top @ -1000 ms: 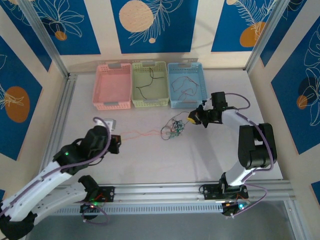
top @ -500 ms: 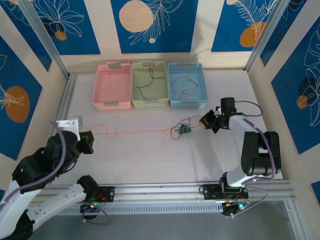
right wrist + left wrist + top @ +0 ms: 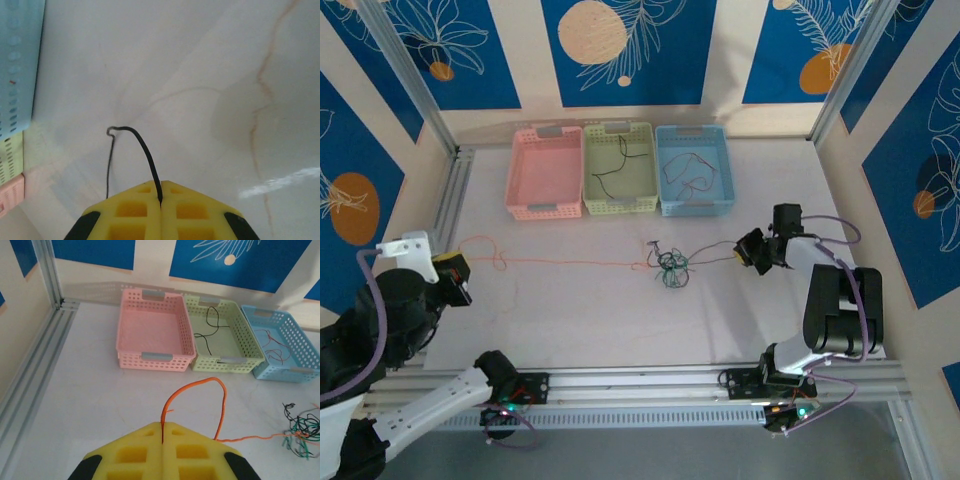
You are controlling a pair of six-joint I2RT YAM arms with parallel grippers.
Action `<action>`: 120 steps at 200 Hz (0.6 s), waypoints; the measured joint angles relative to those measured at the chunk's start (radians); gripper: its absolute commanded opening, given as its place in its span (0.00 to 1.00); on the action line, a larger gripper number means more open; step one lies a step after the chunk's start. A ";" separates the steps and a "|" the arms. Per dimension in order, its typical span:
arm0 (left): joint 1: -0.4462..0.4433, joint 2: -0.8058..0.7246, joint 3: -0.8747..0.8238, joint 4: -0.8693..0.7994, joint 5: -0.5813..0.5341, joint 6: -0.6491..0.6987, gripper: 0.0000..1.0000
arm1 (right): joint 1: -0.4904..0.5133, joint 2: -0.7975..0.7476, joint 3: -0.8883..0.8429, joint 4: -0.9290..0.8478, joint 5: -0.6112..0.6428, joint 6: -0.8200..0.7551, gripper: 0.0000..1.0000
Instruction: Untangle the cables
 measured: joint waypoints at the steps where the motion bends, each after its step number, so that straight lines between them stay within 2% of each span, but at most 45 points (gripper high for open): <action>1: 0.000 0.000 0.001 0.000 -0.001 0.001 0.00 | -0.002 -0.002 -0.002 0.000 0.002 0.000 0.00; 57: 0.000 0.005 0.101 -0.042 -0.080 0.050 0.00 | -0.057 -0.093 -0.015 -0.016 0.100 0.007 0.00; 120: 0.000 0.006 0.212 -0.057 -0.208 0.123 0.00 | -0.118 -0.100 -0.023 -0.031 0.201 0.010 0.00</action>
